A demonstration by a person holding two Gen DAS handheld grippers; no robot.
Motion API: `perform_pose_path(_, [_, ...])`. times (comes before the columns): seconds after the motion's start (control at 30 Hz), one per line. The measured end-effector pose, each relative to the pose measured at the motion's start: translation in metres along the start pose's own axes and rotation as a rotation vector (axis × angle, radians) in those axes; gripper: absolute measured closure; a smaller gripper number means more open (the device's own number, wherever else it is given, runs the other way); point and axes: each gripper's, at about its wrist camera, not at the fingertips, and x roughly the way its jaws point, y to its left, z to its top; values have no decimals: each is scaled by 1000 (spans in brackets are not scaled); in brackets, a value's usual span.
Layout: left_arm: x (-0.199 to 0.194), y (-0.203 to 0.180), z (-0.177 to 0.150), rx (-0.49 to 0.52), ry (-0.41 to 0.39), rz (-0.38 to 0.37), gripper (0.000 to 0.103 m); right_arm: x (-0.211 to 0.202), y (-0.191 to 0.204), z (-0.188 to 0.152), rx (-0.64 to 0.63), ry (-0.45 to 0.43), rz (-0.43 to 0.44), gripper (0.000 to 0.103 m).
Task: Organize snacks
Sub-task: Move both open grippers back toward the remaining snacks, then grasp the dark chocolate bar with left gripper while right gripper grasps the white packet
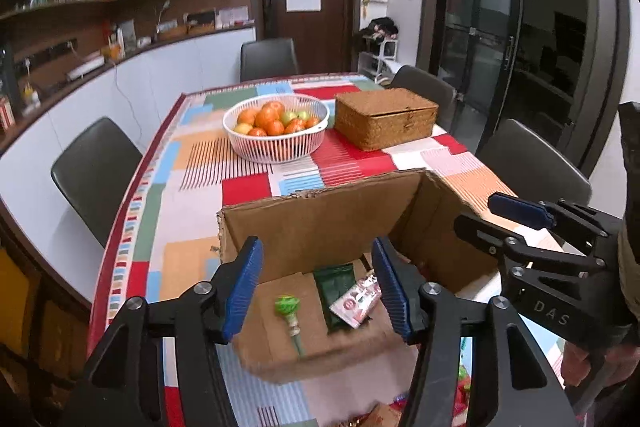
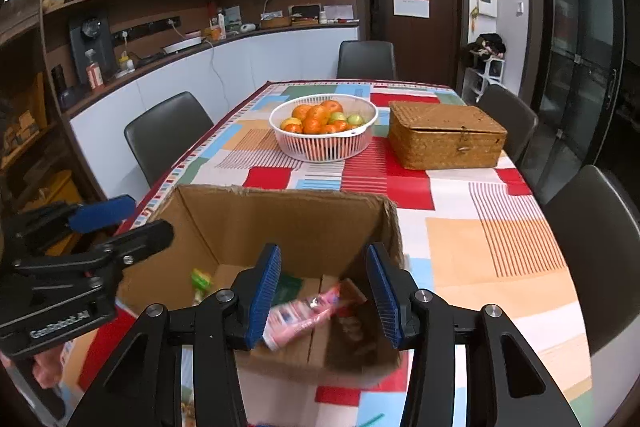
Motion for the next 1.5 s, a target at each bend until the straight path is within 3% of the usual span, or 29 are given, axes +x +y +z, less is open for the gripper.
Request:
perform_pose_path(0.37, [-67, -14, -33, 15, -81, -28, 41, -62, 17, -29, -34, -67, 19, 49])
perform_pose_path(0.47, [-79, -16, -46, 14, -81, -35, 39, -79, 22, -39, -36, -79, 18, 42])
perform_pose_path(0.67, [-98, -23, -75, 17, -60, -49, 34, -102, 29, -62, -44, -70, -3, 41])
perform_pose_path(1.07, [-115, -33, -134, 28, 41, -73, 26, -122, 42, -121, -15, 19, 30, 40])
perform_pose_path(1.5, [-80, -45, -187, 68, 231, -115, 24, -108, 42, -182, 5, 215, 30, 40])
